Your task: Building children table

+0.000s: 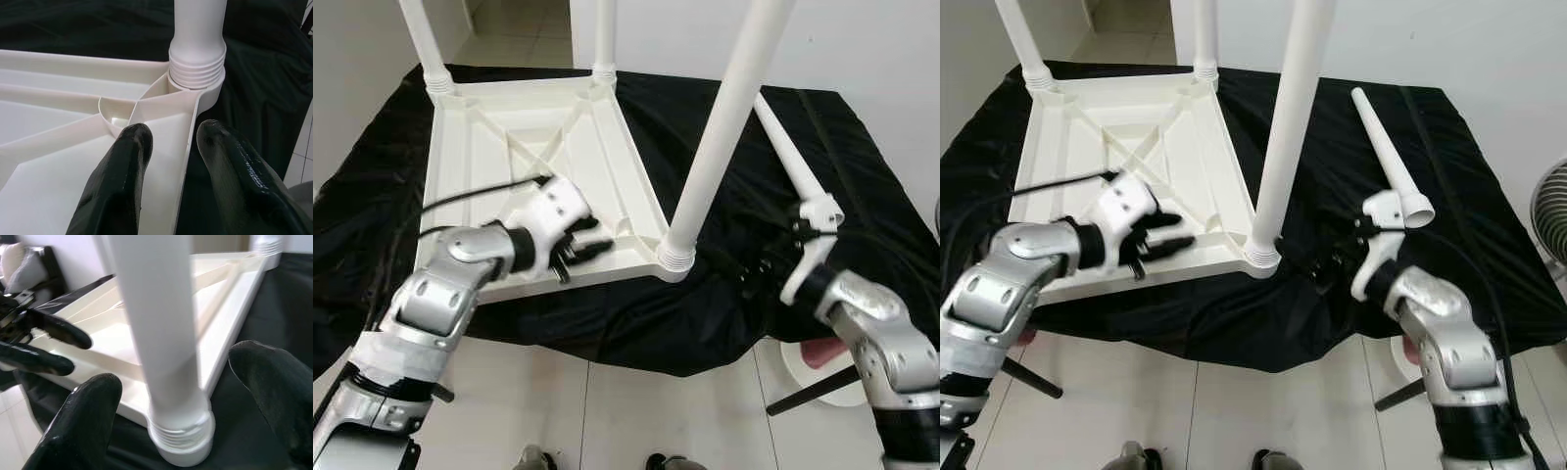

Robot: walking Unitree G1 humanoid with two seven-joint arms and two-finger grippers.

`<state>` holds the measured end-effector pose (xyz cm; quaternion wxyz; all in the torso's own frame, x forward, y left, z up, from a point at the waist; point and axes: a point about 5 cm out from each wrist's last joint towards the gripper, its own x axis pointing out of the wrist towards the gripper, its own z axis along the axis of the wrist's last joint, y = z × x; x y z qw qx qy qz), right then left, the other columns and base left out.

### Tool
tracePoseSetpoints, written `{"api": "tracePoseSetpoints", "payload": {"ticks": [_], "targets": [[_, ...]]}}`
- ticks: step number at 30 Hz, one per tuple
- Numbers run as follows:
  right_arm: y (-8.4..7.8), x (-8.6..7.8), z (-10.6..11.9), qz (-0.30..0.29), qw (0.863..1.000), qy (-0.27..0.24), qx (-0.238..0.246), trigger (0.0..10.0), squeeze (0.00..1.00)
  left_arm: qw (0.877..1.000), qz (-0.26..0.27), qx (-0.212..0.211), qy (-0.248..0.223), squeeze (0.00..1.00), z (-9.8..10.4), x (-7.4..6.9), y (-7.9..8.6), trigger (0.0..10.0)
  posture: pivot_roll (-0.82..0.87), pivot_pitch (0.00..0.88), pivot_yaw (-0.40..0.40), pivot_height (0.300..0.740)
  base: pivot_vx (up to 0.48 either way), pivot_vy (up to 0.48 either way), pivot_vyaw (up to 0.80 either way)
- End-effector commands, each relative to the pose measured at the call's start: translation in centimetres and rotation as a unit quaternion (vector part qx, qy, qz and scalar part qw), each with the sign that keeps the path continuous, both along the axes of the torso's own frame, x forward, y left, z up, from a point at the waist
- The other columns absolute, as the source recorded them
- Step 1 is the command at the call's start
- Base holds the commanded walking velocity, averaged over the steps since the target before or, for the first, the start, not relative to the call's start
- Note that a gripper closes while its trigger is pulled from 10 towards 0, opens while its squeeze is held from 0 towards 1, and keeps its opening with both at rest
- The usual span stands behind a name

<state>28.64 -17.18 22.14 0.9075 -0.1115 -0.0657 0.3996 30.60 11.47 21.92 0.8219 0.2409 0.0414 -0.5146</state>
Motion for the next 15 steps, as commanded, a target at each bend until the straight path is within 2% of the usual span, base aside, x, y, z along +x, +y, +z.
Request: {"api": "tracePoseSetpoints", "payload": {"ticks": [1,2,8,11,15], "targets": [[0.4,0.4,0.2,0.025,1.000,0.005,0.002,10.0,0.00,1.000,-0.004,0.000,-0.004,0.00,0.6,0.0,0.0,10.0,-0.03,0.140,0.016,0.740,0.000,0.000,0.00],[0.6,0.8,0.5,0.037,0.999,0.003,0.002,10.0,0.00,1.000,0.004,-0.018,-0.011,0.00,1.2,0.0,-0.2,10.0,-0.03,0.140,0.016,0.740,0.000,0.000,0.00],[1.0,1.4,0.7,0.056,0.998,0.006,-0.005,10.0,0.00,0.999,0.006,-0.032,-0.017,0.00,1.9,-0.1,-0.3,10.0,-0.03,0.135,0.018,0.740,0.000,0.000,0.00],[1.1,3.3,1.0,0.057,0.998,0.006,-0.013,10.0,0.00,0.999,0.005,-0.036,-0.024,0.00,2.6,-0.8,-0.2,10.0,-0.02,0.131,0.014,0.740,0.000,0.000,0.00],[1.1,3.9,1.0,0.074,0.997,0.020,-0.013,10.0,0.00,0.999,-0.002,-0.039,-0.024,0.00,2.8,-1.2,-0.1,10.0,-0.01,0.130,0.013,0.740,0.000,0.000,0.00]]}}
